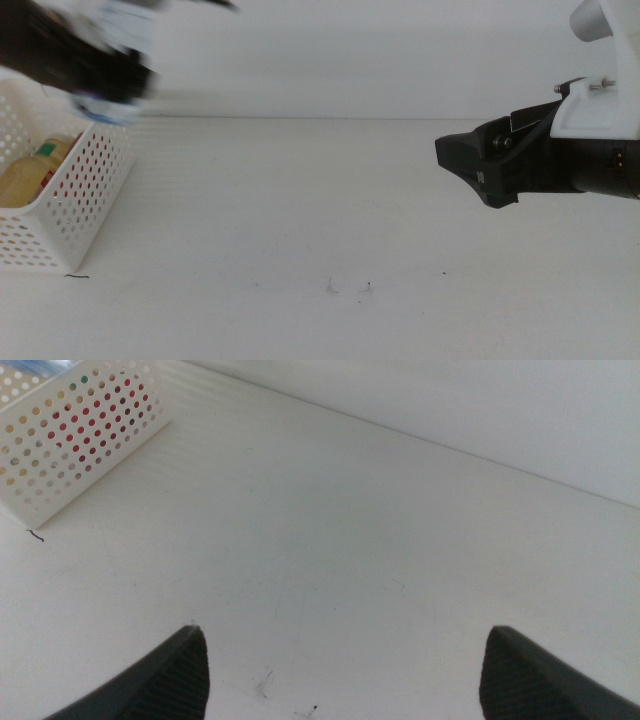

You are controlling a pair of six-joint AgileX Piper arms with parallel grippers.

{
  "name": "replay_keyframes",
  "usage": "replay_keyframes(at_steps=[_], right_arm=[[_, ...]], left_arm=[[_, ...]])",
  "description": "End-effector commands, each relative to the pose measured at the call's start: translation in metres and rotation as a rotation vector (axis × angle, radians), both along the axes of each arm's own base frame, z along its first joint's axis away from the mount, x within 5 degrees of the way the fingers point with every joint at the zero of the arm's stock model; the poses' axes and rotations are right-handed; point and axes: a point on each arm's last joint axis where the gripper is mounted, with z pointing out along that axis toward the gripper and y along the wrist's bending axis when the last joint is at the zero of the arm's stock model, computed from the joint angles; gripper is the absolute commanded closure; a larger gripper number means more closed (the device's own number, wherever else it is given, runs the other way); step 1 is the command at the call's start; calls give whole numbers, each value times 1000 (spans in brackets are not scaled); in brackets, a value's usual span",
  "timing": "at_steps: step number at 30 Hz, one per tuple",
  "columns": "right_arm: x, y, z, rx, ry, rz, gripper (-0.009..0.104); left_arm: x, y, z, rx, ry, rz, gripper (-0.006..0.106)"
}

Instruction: Use arms to grab the bottles and put them into the dustbin to the left of the table.

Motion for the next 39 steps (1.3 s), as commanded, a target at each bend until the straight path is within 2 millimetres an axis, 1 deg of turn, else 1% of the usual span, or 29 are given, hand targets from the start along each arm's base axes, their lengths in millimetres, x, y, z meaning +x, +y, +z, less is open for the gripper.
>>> replay_keyframes(at_steps=[1, 4, 6, 8, 11, 15, 20, 23, 26, 29, 36, 39], right_arm=[[-1, 0, 2, 4, -14, 7, 7], [-1, 0, 2, 4, -14, 7, 7], [-1, 0, 2, 4, -14, 7, 7], [-1, 0, 2, 4, -14, 7, 7], [-1, 0, 2, 4, -14, 7, 7], [-1, 0, 2, 4, -14, 7, 7], [-1, 0, 2, 4, -14, 7, 7], [-1, 0, 2, 4, -14, 7, 7], [-1, 0, 2, 4, -14, 7, 7], [-1, 0, 2, 4, -14, 7, 7], [-1, 0, 2, 4, -14, 7, 7], [-1, 0, 2, 4, -14, 7, 7]], left_arm=[[1, 28, 30, 13, 31, 26, 102], [8, 67, 43, 21, 86, 108, 102], [12, 83, 47, 12, 120, 118, 102], [16, 95, 42, -12, 150, 106, 102], [26, 109, 25, -30, 184, 72, 102], [40, 127, -4, -49, 241, 114, 102], [56, 143, -42, -68, 317, 146, 102], [62, 151, -67, -89, 382, 163, 99], [66, 156, -82, -101, 418, 172, 88], [68, 158, -91, -98, 435, 173, 69], [70, 157, -91, -107, 421, 168, 7], [66, 152, -80, -162, 420, 187, 7]])
